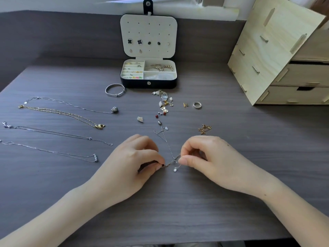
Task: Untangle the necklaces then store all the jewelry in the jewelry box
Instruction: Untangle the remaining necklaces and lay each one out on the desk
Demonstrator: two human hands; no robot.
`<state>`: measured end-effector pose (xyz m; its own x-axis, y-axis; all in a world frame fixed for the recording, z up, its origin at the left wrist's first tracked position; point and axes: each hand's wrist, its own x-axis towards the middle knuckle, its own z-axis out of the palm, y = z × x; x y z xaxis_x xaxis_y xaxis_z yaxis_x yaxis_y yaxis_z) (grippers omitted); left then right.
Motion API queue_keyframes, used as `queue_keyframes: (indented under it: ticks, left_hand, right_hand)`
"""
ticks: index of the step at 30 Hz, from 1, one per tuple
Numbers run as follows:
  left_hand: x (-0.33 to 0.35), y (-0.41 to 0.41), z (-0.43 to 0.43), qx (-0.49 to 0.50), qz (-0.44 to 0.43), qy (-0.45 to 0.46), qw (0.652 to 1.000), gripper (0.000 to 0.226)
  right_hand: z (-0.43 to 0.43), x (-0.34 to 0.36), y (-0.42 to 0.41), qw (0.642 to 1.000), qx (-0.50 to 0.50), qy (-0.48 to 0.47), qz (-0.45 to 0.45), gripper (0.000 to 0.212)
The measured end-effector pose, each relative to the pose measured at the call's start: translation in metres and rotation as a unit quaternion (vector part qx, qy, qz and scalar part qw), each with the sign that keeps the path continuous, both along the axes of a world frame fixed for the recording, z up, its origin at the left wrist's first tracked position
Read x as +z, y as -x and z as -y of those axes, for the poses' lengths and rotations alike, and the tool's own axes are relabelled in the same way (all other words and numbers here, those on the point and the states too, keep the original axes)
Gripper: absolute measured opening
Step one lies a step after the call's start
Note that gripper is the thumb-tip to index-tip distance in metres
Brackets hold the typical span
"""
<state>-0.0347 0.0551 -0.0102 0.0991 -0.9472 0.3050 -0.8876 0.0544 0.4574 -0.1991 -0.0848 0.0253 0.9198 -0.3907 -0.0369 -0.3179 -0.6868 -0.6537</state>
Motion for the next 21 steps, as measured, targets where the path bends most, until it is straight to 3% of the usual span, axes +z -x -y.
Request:
queue_keyframes:
  ticks: [9, 15, 21]
  left_hand:
    - [-0.004, 0.007, -0.004, -0.067, 0.015, 0.020, 0.997, 0.020]
    - [-0.004, 0.014, -0.009, -0.112, 0.029, 0.027, 0.993, 0.018]
    - [0.001, 0.008, -0.006, -0.077, 0.022, 0.049, 0.996, 0.016]
  right_hand:
    - [0.001, 0.011, -0.027, 0.991, -0.026, -0.124, 0.053, 0.016]
    - [-0.002, 0.006, -0.057, 0.997, 0.008, -0.076, -0.025, 0.014]
    - [0.009, 0.008, -0.040, 0.999, -0.030, 0.017, 0.006, 0.017]
